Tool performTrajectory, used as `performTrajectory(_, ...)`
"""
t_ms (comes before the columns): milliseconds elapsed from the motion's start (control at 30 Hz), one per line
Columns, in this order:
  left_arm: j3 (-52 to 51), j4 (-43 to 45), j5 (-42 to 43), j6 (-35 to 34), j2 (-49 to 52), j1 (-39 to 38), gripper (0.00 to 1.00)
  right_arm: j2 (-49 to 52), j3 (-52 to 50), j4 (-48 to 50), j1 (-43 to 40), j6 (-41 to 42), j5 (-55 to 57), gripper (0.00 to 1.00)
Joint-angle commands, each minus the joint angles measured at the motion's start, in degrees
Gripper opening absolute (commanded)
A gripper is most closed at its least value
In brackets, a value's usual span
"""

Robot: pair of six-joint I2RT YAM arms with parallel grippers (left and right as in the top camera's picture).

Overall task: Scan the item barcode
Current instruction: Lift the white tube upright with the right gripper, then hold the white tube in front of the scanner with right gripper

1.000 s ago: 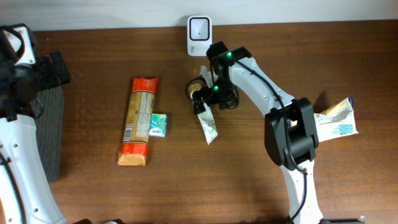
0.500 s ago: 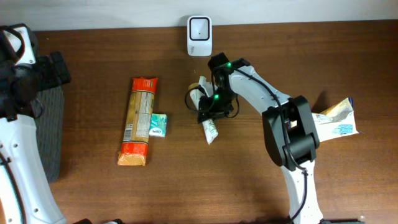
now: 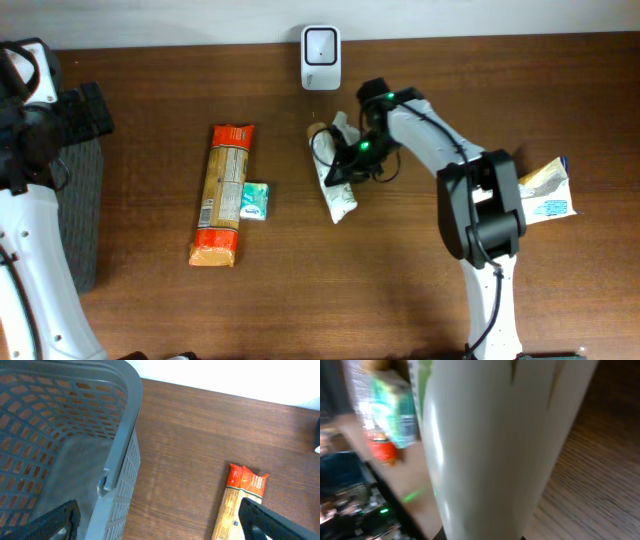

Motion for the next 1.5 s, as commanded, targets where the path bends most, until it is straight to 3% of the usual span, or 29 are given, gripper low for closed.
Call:
performTrajectory(0,0.7,0.0,-0.2,0.9,-0.3,0.1,0.99,-3.8,1.0,-1.1,-3.1,-6.6,-14.2,0.04)
performTrajectory(300,0.7,0.0,-0.2,0.9,-0.3,0.1,0.99,-14.5,1.0,-7.3,-8.2,-17.0,-24.4,0.04)
performTrajectory(600,0.7,0.0,-0.2,0.9,-0.3,0.1,0.99,-24.0,1.0,-7.6,-9.3,-17.0,-27.1,0.04)
performTrajectory(933,0.7,0.0,-0.2,0.9,-0.3,0.1,0.99,-24.5,1.0,-7.6,-9.3,-18.4,-30.6,0.04)
performTrajectory(1033,0.7,0.0,-0.2,0.9,-0.3,0.1,0.99,-24.5,1.4,-7.5,-8.8,-16.0,-21.9,0.04)
performTrajectory(1300,0.7,0.0,-0.2,0.9,-0.3,0.1,0.99,-23.8,11.5,0.1,-5.3,3.5,14.7,0.04)
performTrajectory(1467,0.7,0.0,-0.2,0.9,-0.3,0.1,0.99,-19.6,24.2,0.4,-2.2,3.2,37.6,0.04)
